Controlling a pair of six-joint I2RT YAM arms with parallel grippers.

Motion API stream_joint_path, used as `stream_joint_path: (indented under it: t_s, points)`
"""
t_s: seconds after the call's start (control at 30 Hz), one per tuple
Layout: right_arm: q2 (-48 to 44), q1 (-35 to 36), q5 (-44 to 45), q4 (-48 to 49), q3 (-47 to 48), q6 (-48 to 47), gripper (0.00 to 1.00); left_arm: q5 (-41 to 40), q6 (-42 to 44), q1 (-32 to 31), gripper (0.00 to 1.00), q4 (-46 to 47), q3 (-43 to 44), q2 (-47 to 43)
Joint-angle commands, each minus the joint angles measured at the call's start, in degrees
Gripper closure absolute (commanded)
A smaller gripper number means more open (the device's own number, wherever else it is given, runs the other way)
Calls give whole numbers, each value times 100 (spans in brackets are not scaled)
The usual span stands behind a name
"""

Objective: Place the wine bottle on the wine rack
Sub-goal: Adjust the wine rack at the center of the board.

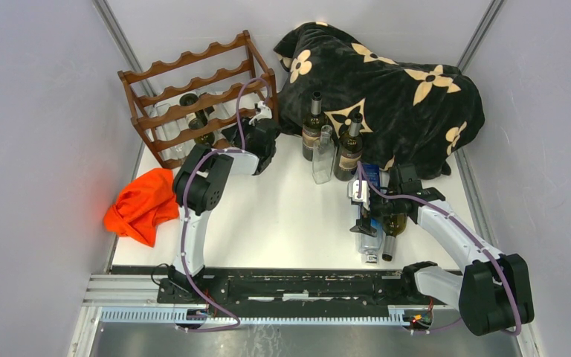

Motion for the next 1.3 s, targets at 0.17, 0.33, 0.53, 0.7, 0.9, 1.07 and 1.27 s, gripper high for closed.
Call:
stream_joint_path:
  t_s: [0.17, 0.33, 0.53, 0.7, 0.9, 1.07, 1.27]
  points:
    - [-3, 27, -22, -29, 215, -93, 2, -416, 839, 31, 98, 1679, 283, -72]
    - [23, 34, -31, -69, 228, -111, 2, -102, 969, 22, 98, 1750, 197, -63]
    - [33, 30, -31, -78, 240, -115, 2, 104, 1477, 26, 98, 2158, 264, 128]
    - [33, 31, -22, -84, 237, -129, 2, 270, 1475, 26, 98, 2153, 242, 184]
    - [31, 29, -31, -123, 246, -155, 2, 419, 1670, 93, 98, 2164, 257, 352]
    - [15, 30, -39, -141, 255, -173, 2, 498, 1420, 220, 98, 1775, 291, 406]
    - [24, 36, -48, -145, 255, -185, 2, 483, 1377, 264, 82, 1596, 388, 499]
